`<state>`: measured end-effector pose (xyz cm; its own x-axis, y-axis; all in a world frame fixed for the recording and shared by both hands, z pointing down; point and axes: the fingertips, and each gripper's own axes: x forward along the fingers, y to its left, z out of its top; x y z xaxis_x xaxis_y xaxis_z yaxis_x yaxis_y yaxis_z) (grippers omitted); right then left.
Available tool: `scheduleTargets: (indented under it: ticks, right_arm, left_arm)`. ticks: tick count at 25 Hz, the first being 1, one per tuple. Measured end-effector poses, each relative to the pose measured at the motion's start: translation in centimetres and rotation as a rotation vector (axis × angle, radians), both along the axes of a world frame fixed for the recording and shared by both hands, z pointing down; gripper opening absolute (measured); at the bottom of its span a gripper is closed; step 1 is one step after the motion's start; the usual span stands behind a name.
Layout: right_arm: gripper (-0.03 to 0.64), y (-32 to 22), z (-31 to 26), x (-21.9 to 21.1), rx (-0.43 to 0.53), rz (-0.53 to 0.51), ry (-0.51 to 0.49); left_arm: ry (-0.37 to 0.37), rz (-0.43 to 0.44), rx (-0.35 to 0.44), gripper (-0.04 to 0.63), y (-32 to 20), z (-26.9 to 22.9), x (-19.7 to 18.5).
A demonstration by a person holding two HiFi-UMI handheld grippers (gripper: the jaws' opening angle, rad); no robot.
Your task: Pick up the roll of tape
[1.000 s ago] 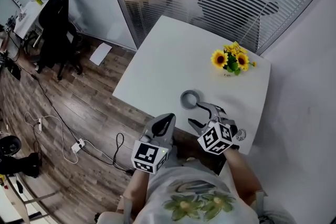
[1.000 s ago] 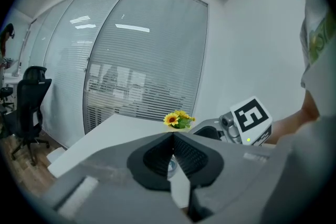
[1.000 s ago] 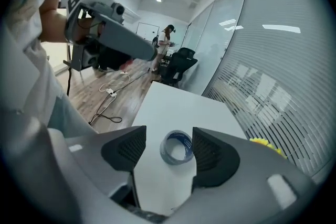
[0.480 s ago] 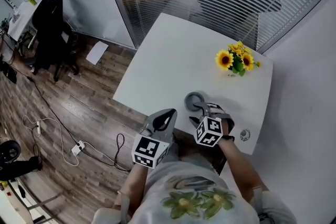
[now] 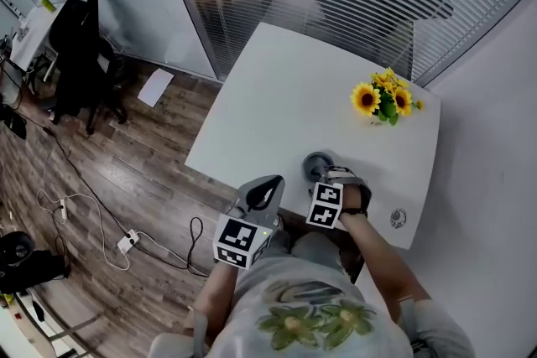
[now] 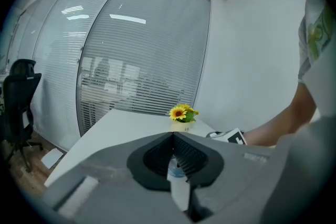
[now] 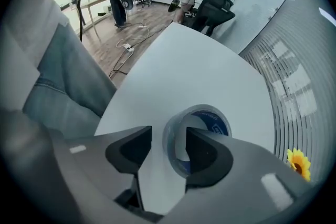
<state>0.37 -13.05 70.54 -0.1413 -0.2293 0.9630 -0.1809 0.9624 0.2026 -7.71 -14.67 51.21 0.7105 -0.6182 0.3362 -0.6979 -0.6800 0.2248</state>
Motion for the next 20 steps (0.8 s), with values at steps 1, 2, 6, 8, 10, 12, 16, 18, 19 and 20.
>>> scheduleTargets:
  ticks: [1,2,6,8,10,12,16,18,19,20]
  right_arm:
    - [0.207,0.0,0.2,0.0,-0.010,-0.003,0.008]
    - [0.199,0.2,0.3,-0.1,-0.023,-0.004,0.015]
    - [0.147,0.7,0.8,-0.1,-0.103,0.010,0.032]
    - [0.144,0.7,0.9,-0.2,-0.143,0.022,0.045]
    - [0.136,0.8,0.9,-0.2,-0.184,0.024,0.060]
    - [0.123,1.1,1.0,-0.2,-0.222,0.016,0.070]
    - [0.118,1.3,1.0,-0.2,-0.282,-0.008,0.068]
    - [0.117,1.3,1.0,-0.2,-0.297,-0.017,0.065]
    - [0.117,1.3,1.1,-0.3,-0.300,-0.020,0.063]
    - [0.118,1.3,1.1,-0.3,-0.300,-0.022,0.061]
  left_arm:
    - [0.000,0.002,-0.001,0.006,-0.1,0.0,0.0]
    - [-0.001,0.004,-0.002,0.006,-0.1,0.0,-0.1]
    - [-0.002,0.002,-0.006,0.005,-0.2,0.3,-0.3]
    - [-0.001,0.001,-0.009,0.005,-0.4,0.4,-0.4]
    - [0.000,0.003,-0.012,0.006,-0.5,0.4,-0.4]
    - [0.000,0.007,-0.014,0.005,-0.4,0.4,-0.3]
    - [0.001,0.009,-0.019,0.005,-0.3,0.4,-0.3]
    - [0.001,0.009,-0.021,0.006,-0.4,0.5,-0.4]
    - [0.001,0.009,-0.022,0.005,-0.5,0.6,-0.4]
    - [0.001,0.010,-0.023,0.005,-0.5,0.7,-0.4]
